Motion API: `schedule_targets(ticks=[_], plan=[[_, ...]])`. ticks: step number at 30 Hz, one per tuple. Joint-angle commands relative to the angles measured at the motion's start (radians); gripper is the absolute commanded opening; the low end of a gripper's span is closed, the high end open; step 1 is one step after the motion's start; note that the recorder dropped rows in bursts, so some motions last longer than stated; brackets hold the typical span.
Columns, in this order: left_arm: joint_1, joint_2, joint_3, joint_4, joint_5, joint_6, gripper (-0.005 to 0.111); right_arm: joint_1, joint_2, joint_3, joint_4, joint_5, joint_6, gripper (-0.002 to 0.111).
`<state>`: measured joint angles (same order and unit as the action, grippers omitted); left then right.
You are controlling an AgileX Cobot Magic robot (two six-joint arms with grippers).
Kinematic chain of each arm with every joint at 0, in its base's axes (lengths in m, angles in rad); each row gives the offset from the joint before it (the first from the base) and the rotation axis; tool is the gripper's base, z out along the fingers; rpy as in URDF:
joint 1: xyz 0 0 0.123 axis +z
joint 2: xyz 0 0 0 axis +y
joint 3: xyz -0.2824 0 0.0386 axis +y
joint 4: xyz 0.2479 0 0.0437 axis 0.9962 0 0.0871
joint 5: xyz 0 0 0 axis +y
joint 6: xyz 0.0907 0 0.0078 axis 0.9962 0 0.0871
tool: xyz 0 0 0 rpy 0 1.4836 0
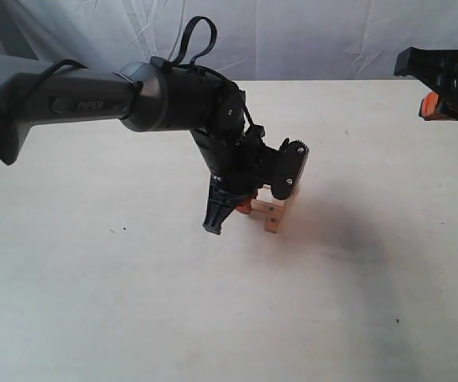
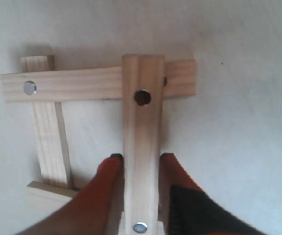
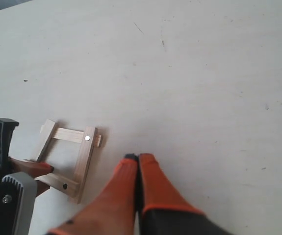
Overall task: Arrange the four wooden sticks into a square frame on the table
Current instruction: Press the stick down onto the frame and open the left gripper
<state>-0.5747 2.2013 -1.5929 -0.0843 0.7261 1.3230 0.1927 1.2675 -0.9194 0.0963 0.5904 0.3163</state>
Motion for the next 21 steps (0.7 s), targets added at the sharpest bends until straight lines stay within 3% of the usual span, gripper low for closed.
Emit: schedule_targets(ticks=[1,11,18,21], plan=[[-0.006,-0.002,-0.003,0.008,0.011,0.000,0.007,-0.006,-0.005,-0.005,-0.005,-0.009,-0.002,0.000],[-0.006,-0.002,-0.003,0.008,0.024,0.000,0.034,-0.006,-0.005,-0.005,-0.005,-0.009,-0.002,0.000],[-0.006,-0.017,-0.003,0.008,0.040,-0.029,0.036,-0.006,-0.005,-0.005,-0.005,-0.009,-0.002,0.000],[-0.006,-0.048,-0.003,0.039,0.037,-0.182,0.033,-0.006,-0.005,-0.005,-0.005,-0.009,-0.009,0.000]])
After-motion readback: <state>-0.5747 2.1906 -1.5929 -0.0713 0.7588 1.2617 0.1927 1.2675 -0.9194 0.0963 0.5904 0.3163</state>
